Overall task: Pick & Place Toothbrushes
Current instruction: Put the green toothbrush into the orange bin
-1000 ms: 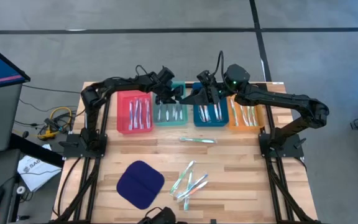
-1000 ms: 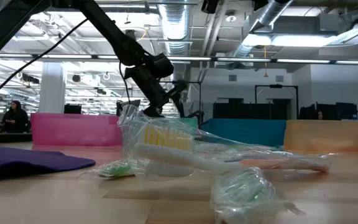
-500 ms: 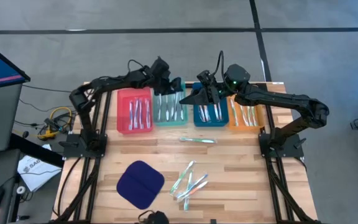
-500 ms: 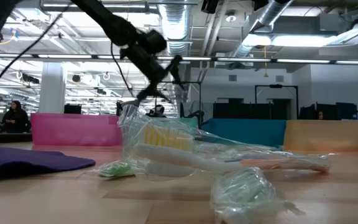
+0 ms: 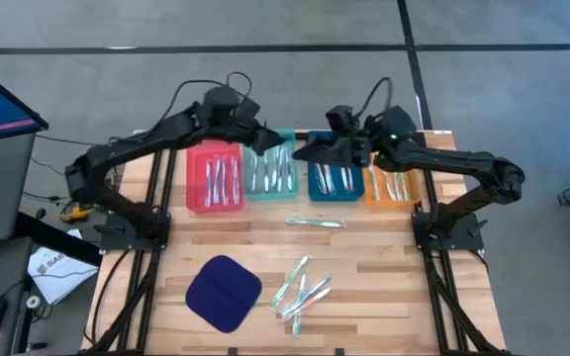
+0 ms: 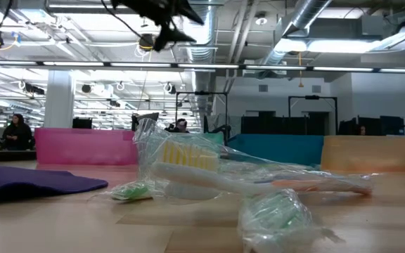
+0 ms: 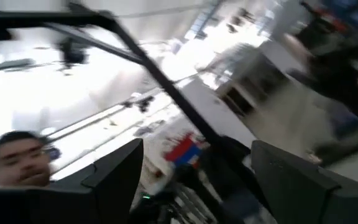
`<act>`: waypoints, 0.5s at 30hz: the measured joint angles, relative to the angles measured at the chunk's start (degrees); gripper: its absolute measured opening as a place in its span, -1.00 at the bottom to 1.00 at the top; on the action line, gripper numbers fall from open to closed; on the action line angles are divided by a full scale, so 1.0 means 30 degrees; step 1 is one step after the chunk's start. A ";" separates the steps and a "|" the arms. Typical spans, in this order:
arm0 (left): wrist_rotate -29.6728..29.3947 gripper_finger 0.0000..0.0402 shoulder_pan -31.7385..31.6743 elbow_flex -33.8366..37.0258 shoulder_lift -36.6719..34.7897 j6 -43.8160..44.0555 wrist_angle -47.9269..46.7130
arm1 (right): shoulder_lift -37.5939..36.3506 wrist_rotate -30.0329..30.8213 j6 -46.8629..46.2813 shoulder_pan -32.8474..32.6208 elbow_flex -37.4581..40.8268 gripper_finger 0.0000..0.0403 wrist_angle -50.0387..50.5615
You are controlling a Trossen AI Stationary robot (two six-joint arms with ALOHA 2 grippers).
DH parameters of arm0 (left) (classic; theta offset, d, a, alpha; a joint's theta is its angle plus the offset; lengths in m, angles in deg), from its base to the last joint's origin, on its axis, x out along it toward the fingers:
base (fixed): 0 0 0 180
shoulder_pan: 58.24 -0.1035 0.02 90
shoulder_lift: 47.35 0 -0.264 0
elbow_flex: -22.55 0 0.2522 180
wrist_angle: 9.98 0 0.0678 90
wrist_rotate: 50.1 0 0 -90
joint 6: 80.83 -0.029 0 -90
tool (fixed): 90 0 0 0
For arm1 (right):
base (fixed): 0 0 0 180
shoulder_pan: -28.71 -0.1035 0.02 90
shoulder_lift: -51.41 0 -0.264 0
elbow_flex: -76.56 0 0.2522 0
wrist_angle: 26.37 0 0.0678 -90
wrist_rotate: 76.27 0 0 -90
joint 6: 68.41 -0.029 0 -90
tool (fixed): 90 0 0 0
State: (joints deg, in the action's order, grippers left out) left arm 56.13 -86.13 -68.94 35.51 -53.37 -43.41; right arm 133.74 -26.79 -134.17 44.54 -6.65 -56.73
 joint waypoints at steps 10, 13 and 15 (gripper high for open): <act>-0.1682 0.03 0.1664 0.5581 -0.5353 0.0975 0.0537 | -0.0015 0.4884 -0.1808 -0.1122 0.0000 0.45 -0.7033; -0.1707 0.02 0.2278 0.8160 -0.7248 0.1862 0.1293 | -0.0015 0.5044 -0.0367 -0.1849 0.0000 0.45 -0.6515; -0.1727 0.02 0.2674 0.9736 -0.8486 0.2546 0.1896 | -0.0015 0.5056 0.0510 -0.2557 0.0000 0.45 -0.5378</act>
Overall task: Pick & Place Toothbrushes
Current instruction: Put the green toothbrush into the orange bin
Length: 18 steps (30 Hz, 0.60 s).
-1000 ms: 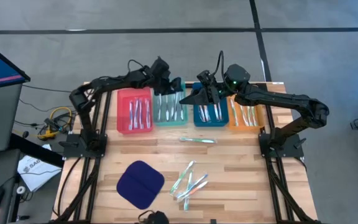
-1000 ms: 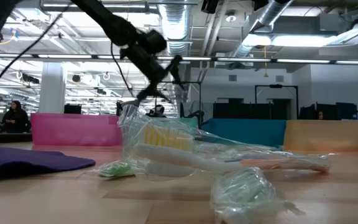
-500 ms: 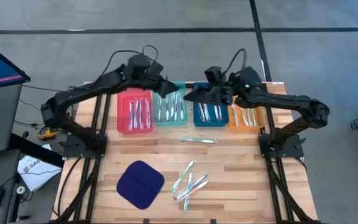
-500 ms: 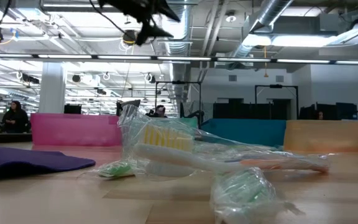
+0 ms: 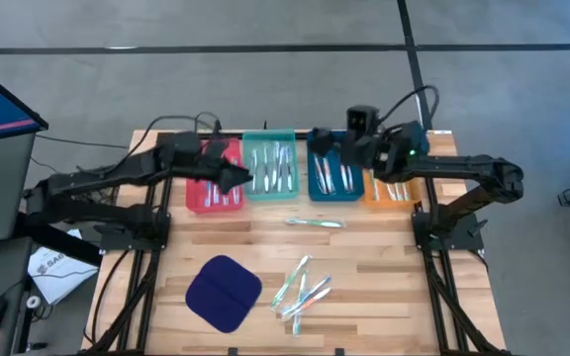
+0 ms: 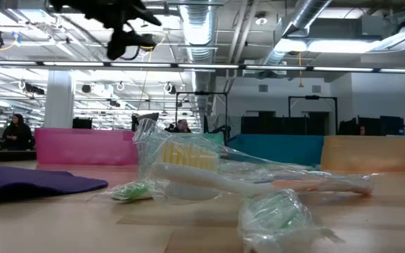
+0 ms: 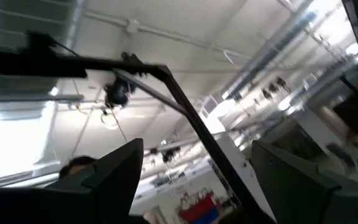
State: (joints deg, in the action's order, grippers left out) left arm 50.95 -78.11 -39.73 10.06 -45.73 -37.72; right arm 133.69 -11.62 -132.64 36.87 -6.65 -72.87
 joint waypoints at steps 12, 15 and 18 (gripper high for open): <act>-0.0417 0.02 0.2099 0.5469 -0.4272 0.5477 0.6129 | -0.1023 0.0699 0.0037 -0.2772 -0.0007 0.45 1.0370; -0.0396 0.02 0.2533 0.5503 -0.4270 0.5541 0.6496 | -0.1740 0.1105 -0.0666 -0.3622 -0.0007 0.45 1.6472; -0.0428 0.02 0.2834 0.5510 -0.4209 0.5542 0.6514 | -0.2427 0.2615 -0.1039 -0.4190 0.0007 0.45 2.0791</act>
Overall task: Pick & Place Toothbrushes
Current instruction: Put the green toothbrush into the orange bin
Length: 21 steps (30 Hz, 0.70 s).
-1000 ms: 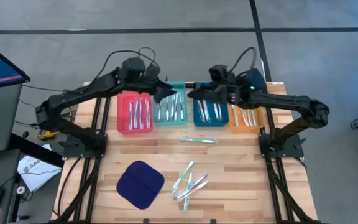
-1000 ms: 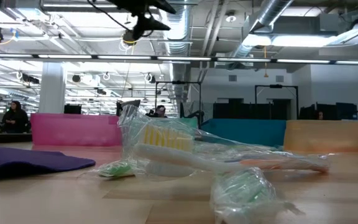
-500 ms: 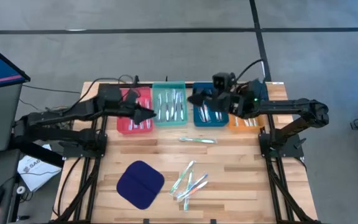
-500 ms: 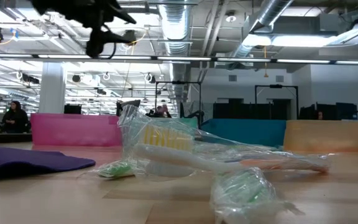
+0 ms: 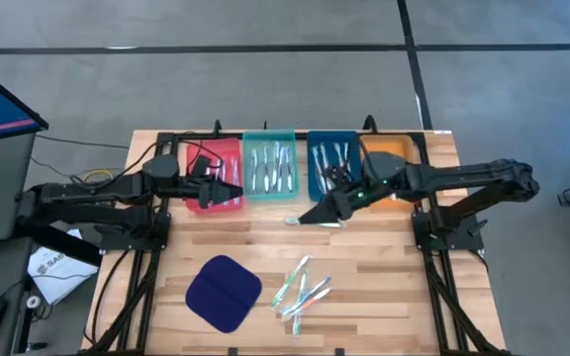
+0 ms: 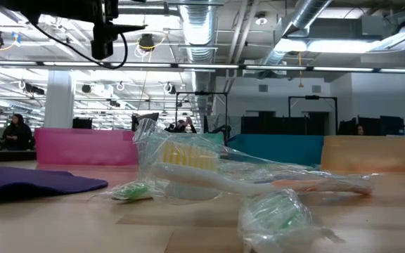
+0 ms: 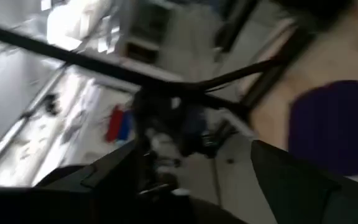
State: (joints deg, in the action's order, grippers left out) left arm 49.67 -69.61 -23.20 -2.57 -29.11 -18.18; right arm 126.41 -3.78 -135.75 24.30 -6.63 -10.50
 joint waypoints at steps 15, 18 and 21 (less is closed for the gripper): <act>-0.0258 0.02 0.0311 0.0000 0.0077 0.0406 0.0243 | -0.0867 0.5550 -0.3024 -0.0629 -0.0018 0.44 0.3710; -0.0258 0.02 0.0311 0.0000 0.0084 0.0408 0.0330 | -0.0579 0.5865 -0.3858 -0.0670 0.0022 0.44 0.3990; -0.0258 0.02 0.0311 0.0000 0.0084 0.0408 0.0337 | -0.0038 0.6468 -0.3999 -0.0566 -0.0056 0.44 0.3873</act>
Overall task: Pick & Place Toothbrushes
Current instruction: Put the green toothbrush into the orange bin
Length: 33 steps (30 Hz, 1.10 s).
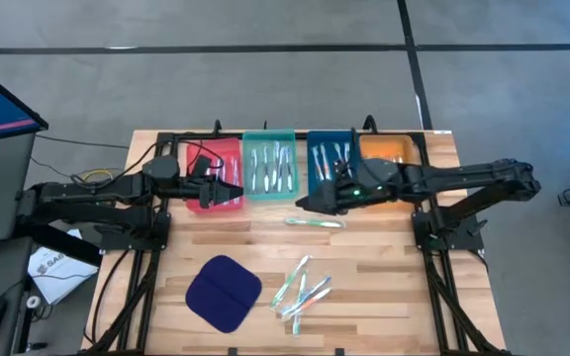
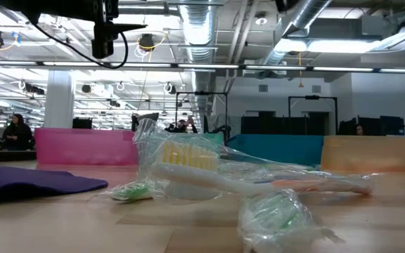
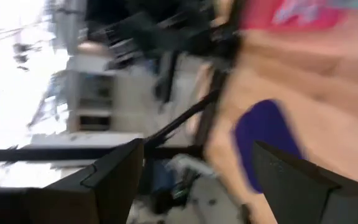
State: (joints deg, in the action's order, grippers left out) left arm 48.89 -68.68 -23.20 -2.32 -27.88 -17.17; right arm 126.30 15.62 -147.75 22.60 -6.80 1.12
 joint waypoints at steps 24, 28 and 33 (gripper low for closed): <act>-0.1217 0.02 0.0466 -0.0015 0.0000 -0.0142 0.0283 | 0.8279 0.3830 -0.2712 -0.0329 -0.0752 0.35 0.3368; -0.1327 0.02 0.0466 -0.0015 0.0001 -0.0160 0.0292 | 0.8271 0.4387 -0.1929 -0.0061 -0.1458 -0.02 0.6676; -0.1333 0.02 0.0466 -0.0015 0.0007 -0.0153 0.0302 | 0.8286 0.4395 0.0615 0.0327 -0.1489 -0.77 0.7838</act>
State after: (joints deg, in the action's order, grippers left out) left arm 44.89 -67.28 -23.24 -2.30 -28.34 -16.27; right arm 151.16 28.81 -145.91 23.58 -11.26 24.64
